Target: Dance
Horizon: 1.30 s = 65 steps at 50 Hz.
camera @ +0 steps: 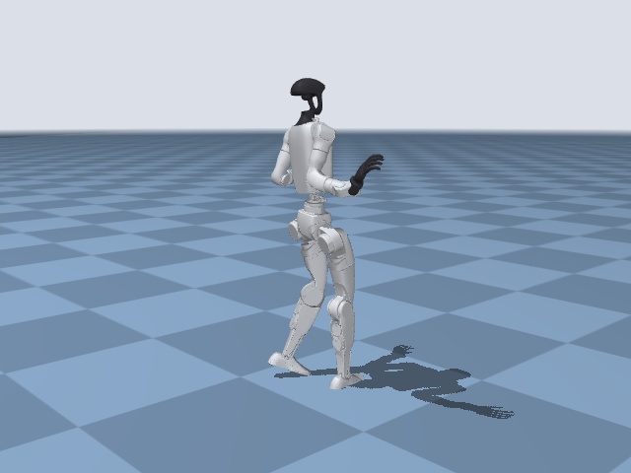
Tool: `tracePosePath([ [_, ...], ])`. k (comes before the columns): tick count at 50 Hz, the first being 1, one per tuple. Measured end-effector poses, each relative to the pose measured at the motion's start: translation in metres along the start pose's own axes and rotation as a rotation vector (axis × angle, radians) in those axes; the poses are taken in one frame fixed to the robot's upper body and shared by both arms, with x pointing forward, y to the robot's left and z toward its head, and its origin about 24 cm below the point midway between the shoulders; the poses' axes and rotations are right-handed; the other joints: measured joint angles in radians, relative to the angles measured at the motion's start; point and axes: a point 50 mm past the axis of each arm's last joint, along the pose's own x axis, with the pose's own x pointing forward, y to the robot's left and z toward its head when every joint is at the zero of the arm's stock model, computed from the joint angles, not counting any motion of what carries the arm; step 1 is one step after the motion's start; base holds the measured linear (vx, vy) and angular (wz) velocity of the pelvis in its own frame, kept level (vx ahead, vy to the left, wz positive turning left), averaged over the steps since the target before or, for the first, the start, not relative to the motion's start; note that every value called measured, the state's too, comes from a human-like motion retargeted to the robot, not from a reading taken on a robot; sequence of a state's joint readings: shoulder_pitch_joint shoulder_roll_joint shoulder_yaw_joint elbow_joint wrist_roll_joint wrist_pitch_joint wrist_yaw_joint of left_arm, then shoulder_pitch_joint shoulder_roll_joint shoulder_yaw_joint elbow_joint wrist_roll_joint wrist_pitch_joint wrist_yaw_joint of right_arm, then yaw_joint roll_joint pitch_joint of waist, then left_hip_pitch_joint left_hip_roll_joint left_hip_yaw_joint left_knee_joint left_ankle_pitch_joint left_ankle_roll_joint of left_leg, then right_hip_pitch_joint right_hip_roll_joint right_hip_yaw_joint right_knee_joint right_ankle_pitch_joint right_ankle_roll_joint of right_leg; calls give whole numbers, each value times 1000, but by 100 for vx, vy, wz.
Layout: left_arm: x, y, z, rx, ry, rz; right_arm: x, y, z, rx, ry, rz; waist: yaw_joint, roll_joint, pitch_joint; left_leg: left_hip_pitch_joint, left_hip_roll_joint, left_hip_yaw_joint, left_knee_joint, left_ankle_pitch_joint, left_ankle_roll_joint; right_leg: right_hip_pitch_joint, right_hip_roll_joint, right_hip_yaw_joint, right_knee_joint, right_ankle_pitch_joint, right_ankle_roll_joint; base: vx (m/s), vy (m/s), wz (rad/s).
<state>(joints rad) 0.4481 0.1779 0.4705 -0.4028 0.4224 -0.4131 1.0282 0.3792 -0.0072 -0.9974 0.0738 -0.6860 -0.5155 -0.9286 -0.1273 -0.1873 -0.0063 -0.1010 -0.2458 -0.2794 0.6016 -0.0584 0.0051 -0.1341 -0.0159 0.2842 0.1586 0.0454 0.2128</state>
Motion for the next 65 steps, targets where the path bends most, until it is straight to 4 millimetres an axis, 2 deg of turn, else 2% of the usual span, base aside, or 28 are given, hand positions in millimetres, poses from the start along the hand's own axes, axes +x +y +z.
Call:
tracePosePath([
  [5, -44, 26, -29, 140, 258, -171, -50, 16, -24, 93, 211, 295, -3, 32, 11, 48, 17, 136, -181, -92, 75, -61, 17, 76, -16, 54, 10, -2, 36, -105],
  [9, -91, 14, -46, 45, 513, -427, -106, 46, -16, 277, 357, 620, 9, 53, 41, 64, -7, 180, -274, -101, 92, -125, 26, 94, -16, 83, -10, -12, 48, -112],
  [12, -126, -7, -54, -26, 660, -589, -154, 71, 10, 415, 409, 895, 33, 62, 62, 41, -22, 214, -300, -97, 65, -181, 39, 100, -3, 86, -59, -25, 42, -153],
  [15, -152, -35, -56, -97, 730, -764, -204, 89, 50, 559, 450, 1119, 72, 86, 59, 20, 8, 279, -338, -98, 43, -258, 66, 21, 50, 97, -225, -21, 29, -166],
  [16, -159, -43, -54, -119, 739, -809, -218, 92, 63, 603, 458, 1186, 92, 89, 59, 22, 22, 314, -351, -97, 37, -271, 58, -50, 69, 87, -252, -17, 29, -177],
  [19, -173, -73, -40, -182, 759, -842, -247, 101, 108, 775, 438, 1377, 156, 81, 67, 15, 32, 385, -372, -94, 37, -282, 39, -183, 154, 75, -257, -15, 23, -157],
  [22, -160, -100, -17, -299, 733, -686, -253, 113, 154, 983, 343, 1551, 172, 104, 53, -15, 78, 429, -373, -93, 23, -282, 32, -276, 277, 32, -282, -19, 19, -103],
  [25, -128, -113, 4, -437, 616, -488, -253, 119, 194, 1171, 263, 1708, 164, 152, 20, -43, 144, 479, -379, -96, -4, -280, 16, -354, 404, -47, -311, -18, 18, -75],
  [27, -103, -113, 14, -480, 454, -452, -251, 120, 211, 1262, 218, 1757, 154, 185, 3, -48, 182, 506, -387, -87, -19, -253, 4, -371, 439, -73, -316, -13, 19, -48],
  [30, -71, -111, 25, -471, 181, -528, -246, 121, 224, 1342, 225, 1728, 168, 233, -9, -45, 218, 543, -402, -58, -16, -197, -43, -413, 449, -110, -339, -10, 20, -40],
  [33, -57, -113, 28, -446, 36, -698, -255, 120, 221, 1339, 452, 1616, 205, 256, 1, -36, 222, 564, -412, -33, -10, -141, -120, -453, 423, -170, -357, -19, 18, -38],
  [35, -57, -114, 21, -418, -1, -854, -280, 114, 209, 1255, 717, 1584, 235, 269, 14, -19, 216, 563, -417, -26, -6, -110, -167, -472, 414, -200, -369, -24, 10, -41],
  [38, -68, -113, -4, -284, -29, -1191, -333, 98, 193, 1050, 1189, 1764, 301, 263, 43, 33, 193, 547, -430, -39, -17, -92, -235, -470, 443, -212, -390, -22, 7, -57],
  [40, -77, -110, -27, -60, -101, -1433, -358, 85, 192, 957, 1478, 1993, 355, 250, 60, 61, 177, 533, -441, -54, -29, -103, -269, -450, 471, -217, -396, -27, -1, -64],
  [42, -66, -105, -48, 298, -281, -1598, -364, 80, 206, 985, 1597, 2276, 400, 226, 78, 69, 157, 522, -451, -67, -33, -118, -269, -385, 455, -163, -312, -37, -18, -47],
  [43, -50, -101, -56, 501, -380, -1593, -363, 78, 218, 1025, 1600, 2420, 416, 211, 85, 69, 148, 520, -457, -71, -34, -119, -260, -348, 423, -140, -220, -31, -28, -32],
  [44, -31, -96, -59, 682, -479, -1523, -360, 77, 232, -1064, -1526, -2487, 425, 195, 89, 71, 143, 518, -466, -75, -36, -117, -250, -316, 390, -122, -149, -25, -32, -20],
  [45, -9, -90, -59, 848, -584, -1417, -357, 77, 246, -1074, -1383, -2458, 431, 180, 92, 74, 141, 516, -475, -78, -37, -114, -239, -285, 356, -108, -89, -24, -35, -3],
  [47, 20, -79, -48, 953, -721, -1136, -345, 79, 279, -1192, -1096, -2436, 438, 170, 92, 91, 156, 497, -495, -81, -44, -95, -217, -268, 325, -132, -50, -23, -33, 12],
  [50, 42, -59, -38, 900, -652, -731, -324, 78, 323, -1331, -623, -2449, 428, 149, 94, 121, 188, 471, -512, -77, -48, -63, -192, -298, 280, -127, -62, -23, -33, 25],
  [52, 46, -46, -42, 802, -400, -478, -306, 78, 339, -1373, -268, -2498, 394, 129, 103, 120, 219, 455, -502, -72, -53, -45, -189, -324, 264, -127, -59, -30, -38, 54],
  [54, 37, -42, -47, 621, -92, -250, -289, 82, 344, -1387, 46, -2581, 354, 108, 100, 103, 253, 441, -483, -79, -68, -28, -186, -358, 237, -129, -59, -34, -39, 68],
  [57, 6, -62, -43, 176, 336, 21, -270, 95, 329, -1394, 384, -2774, 308, 86, 94, 72, 308, 431, -436, -95, -86, -5, -171, -400, 208, -135, -59, -23, -34, 56],
  [58, -6, -74, -37, -11, 442, 103, -266, 101, 318, 1329, -427, 2731, 296, 83, 94, 59, 327, 425, -413, -103, -92, 3, -165, -413, 204, -139, -57, -17, -33, 58],
  [60, -34, -94, -25, -366, 641, 295, -262, 114, 285, 1154, -437, 2615, 273, 76, 92, 26, 365, 410, -353, -121, -107, 19, -158, -440, 197, -147, -48, -13, -28, 61],
  [62, -78, -112, -26, -585, 939, 501, -265, 126, 241, 953, -344, 2551, 252, 66, 84, -20, 393, 375, -282, -140, -118, 35, -151, -463, 186, -150, -40, -8, -25, 53],
  [64, -142, -125, -39, -618, 1299, 612, -274, 132, 189, 698, -214, 2554, 230, 65, 73, -66, 414, 333, -207, -158, -114, 51, -135, -482, 175, -150, -30, -2, -23, 37],
  [65, -179, -123, -48, -591, 1463, 634, -278, 132, 162, 550, -153, 2573, 215, 67, 67, -86, 427, 323, -173, -166, -107, 59, -125, -488, 170, -150, -24, 2, -21, 20],
])
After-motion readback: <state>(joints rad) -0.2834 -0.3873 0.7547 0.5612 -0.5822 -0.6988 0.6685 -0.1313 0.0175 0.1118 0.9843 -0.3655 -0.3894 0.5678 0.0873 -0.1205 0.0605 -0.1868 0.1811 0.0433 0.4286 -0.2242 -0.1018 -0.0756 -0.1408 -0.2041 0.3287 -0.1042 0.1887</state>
